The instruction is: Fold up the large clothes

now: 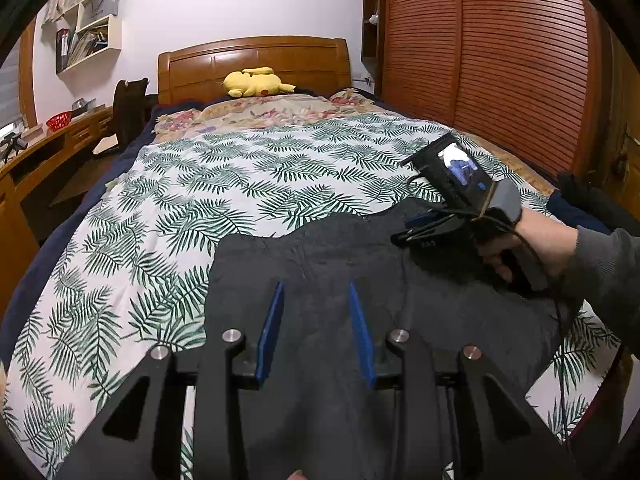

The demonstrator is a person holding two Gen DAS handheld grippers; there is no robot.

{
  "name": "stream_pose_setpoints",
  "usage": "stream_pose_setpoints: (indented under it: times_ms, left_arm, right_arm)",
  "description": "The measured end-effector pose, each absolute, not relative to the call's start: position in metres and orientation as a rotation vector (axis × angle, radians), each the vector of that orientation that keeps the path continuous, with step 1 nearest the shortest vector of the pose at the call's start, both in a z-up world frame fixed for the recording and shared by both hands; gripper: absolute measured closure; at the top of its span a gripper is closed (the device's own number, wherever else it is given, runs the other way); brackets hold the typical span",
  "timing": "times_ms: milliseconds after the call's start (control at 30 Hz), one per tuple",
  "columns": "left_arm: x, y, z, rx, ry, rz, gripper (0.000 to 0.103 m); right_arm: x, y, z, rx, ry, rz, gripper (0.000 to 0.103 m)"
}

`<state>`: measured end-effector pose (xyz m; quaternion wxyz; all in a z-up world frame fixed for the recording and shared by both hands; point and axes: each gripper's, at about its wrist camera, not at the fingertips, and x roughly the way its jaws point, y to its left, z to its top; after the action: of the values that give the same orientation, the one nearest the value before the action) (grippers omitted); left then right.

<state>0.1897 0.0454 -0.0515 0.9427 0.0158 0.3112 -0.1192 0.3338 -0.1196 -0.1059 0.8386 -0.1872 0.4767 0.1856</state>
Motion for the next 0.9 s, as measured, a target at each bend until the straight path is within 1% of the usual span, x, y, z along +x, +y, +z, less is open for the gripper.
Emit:
stream_pose_setpoints:
  times_ms: [67, 100, 200, 300, 433, 633, 900]
  left_arm:
    - [0.185, 0.042, -0.052, 0.031, 0.631, -0.251, 0.071]
    - [0.184, 0.041, -0.051, 0.033, 0.632, -0.252, 0.071]
    - [0.180, 0.032, -0.052, 0.038, 0.631, -0.268, 0.071]
    - [0.176, 0.024, -0.054, 0.039, 0.637, -0.285, 0.071]
    - [0.171, 0.009, -0.061, 0.050, 0.655, -0.309, 0.071]
    - [0.161, -0.012, -0.073, 0.068, 0.690, -0.351, 0.071]
    - [0.147, -0.031, -0.089, 0.079, 0.736, -0.386, 0.070]
  right_arm:
    - [0.320, -0.128, -0.093, -0.384, 0.981, 0.385, 0.068]
    - [0.315, -0.132, -0.088, -0.385, 0.968, 0.388, 0.062]
    - [0.288, -0.149, -0.068, -0.376, 0.926, 0.393, 0.052]
    - [0.258, -0.171, -0.053, -0.346, 0.906, 0.395, 0.047]
    - [0.215, -0.207, -0.041, -0.304, 0.893, 0.377, 0.046]
    - [0.166, -0.256, -0.041, -0.296, 0.900, 0.309, 0.046]
    - [0.125, -0.312, -0.043, -0.252, 0.921, 0.210, 0.046]
